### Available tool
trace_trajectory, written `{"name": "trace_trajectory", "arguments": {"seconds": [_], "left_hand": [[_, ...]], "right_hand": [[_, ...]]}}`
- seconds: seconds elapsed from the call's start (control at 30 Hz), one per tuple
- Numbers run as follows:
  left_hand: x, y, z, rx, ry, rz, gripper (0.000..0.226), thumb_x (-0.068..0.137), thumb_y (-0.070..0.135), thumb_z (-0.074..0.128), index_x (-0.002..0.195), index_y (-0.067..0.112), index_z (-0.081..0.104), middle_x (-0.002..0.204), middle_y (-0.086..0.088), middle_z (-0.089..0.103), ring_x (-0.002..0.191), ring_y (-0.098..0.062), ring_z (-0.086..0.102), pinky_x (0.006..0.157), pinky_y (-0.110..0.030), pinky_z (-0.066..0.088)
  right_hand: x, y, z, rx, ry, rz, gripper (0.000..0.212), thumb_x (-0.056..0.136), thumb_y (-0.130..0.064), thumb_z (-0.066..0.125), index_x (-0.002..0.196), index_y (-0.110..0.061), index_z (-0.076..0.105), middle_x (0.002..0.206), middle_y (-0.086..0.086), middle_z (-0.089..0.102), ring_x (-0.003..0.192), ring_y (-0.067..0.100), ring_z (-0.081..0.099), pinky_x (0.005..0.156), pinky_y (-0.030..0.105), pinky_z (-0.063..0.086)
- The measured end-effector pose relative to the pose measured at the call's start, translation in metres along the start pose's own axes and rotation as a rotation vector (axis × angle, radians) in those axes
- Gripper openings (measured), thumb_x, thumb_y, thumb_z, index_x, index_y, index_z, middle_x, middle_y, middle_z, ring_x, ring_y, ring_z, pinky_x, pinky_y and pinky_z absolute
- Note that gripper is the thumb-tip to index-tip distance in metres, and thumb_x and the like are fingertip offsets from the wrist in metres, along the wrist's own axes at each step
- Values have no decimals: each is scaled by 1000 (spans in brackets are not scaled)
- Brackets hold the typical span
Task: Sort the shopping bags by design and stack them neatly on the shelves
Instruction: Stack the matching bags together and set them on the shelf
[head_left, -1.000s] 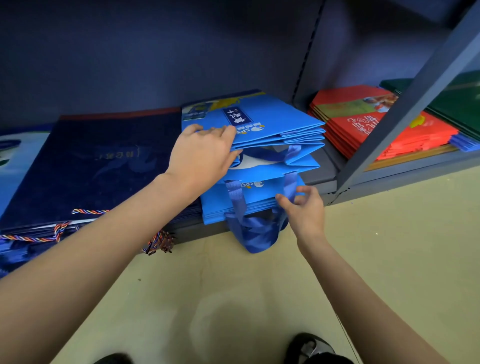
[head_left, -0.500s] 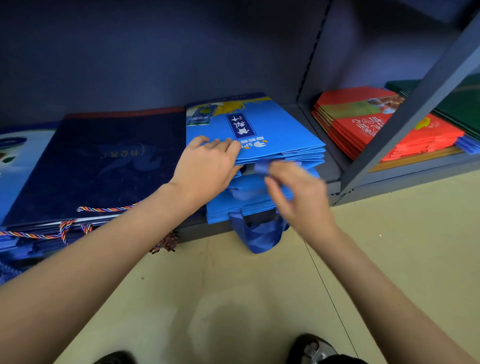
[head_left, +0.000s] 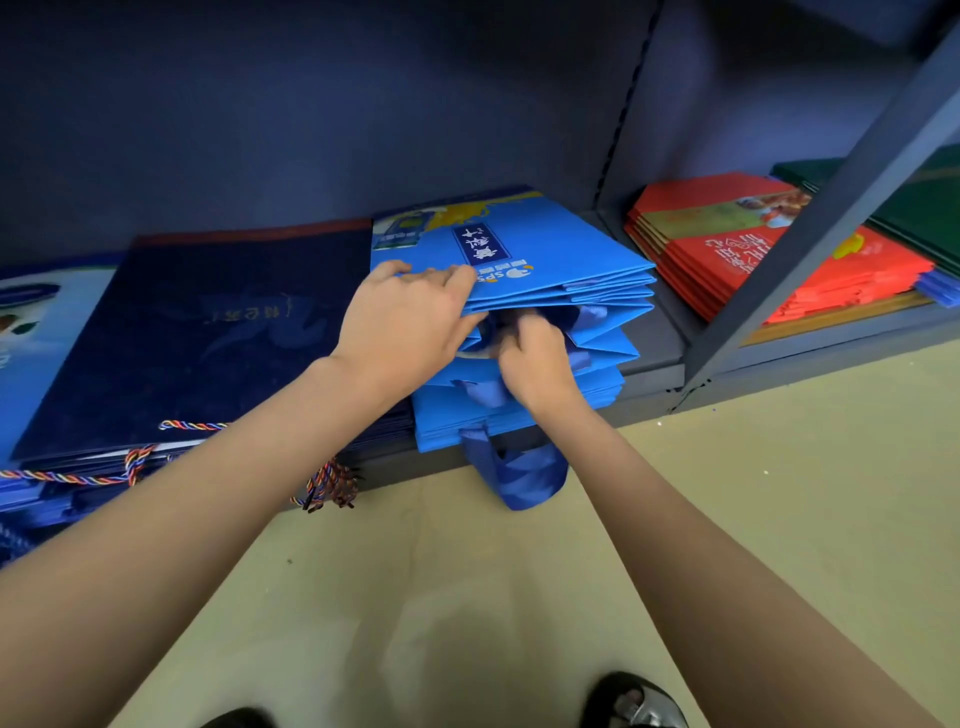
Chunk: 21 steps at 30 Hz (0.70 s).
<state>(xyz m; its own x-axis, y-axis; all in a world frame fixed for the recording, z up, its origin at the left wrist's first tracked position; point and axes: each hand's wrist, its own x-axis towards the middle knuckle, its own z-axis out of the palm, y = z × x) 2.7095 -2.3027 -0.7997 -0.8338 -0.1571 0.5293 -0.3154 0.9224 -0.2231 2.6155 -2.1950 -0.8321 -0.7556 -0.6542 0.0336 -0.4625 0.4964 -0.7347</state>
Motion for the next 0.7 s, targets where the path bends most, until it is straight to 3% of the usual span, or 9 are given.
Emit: {"name": "trace_trajectory", "arguments": {"seconds": [0.17, 0.23, 0.33, 0.47, 0.57, 0.67, 0.7], "left_hand": [[1, 0, 2, 16, 7, 19, 37, 83, 39, 45, 92, 9, 63, 68, -4, 67, 58, -23, 64, 74, -31, 50], [-2, 2, 5, 36, 18, 41, 36, 82, 40, 47, 91, 9, 63, 66, -3, 66, 57, -22, 63, 72, -30, 51], [-4, 2, 7, 27, 33, 57, 32, 81, 38, 53, 88, 8, 63, 65, -3, 65, 55, -22, 62, 70, -30, 51], [-1, 1, 6, 15, 44, 61, 37, 82, 40, 45, 88, 8, 64, 64, -3, 65, 54, -22, 62, 69, -29, 51], [-2, 1, 6, 9, 42, 71, 36, 83, 39, 46, 87, 8, 63, 63, -3, 65, 54, -22, 62, 67, -29, 51], [-3, 2, 6, 14, 36, 73, 35, 82, 40, 47, 87, 8, 63, 64, -3, 65, 54, -22, 62, 66, -27, 50], [-4, 2, 6, 16, 38, 75, 35, 82, 40, 49, 87, 8, 63, 64, -3, 65, 54, -22, 61, 66, -27, 50]], "right_hand": [[-4, -5, 0, 533, 4, 124, 44, 84, 14, 30, 120, -1, 51, 110, 14, 58, 89, 25, 65, 85, 34, 54], [-11, -4, -2, 419, 24, 58, 44, 83, 14, 29, 118, 2, 52, 111, 13, 55, 88, 21, 63, 87, 37, 53], [-31, -1, -10, 119, 84, -188, 41, 81, 8, 29, 110, 5, 58, 110, 13, 54, 98, 26, 60, 89, 39, 49], [-55, 23, -29, -234, 238, -500, 39, 82, -11, 38, 110, -4, 64, 111, 10, 60, 100, 27, 50, 85, 35, 43], [-55, 44, -29, -485, 215, -616, 34, 76, -17, 64, 110, -13, 65, 97, 9, 55, 86, 22, 39, 72, 35, 38], [-48, 42, -16, -489, 308, -656, 11, 79, -17, 62, 86, -12, 69, 74, 5, 54, 75, 19, 36, 67, 29, 27], [-47, 37, -13, -453, 345, -648, 12, 82, -18, 58, 80, -12, 68, 69, 4, 55, 73, 19, 37, 64, 28, 28]]}}
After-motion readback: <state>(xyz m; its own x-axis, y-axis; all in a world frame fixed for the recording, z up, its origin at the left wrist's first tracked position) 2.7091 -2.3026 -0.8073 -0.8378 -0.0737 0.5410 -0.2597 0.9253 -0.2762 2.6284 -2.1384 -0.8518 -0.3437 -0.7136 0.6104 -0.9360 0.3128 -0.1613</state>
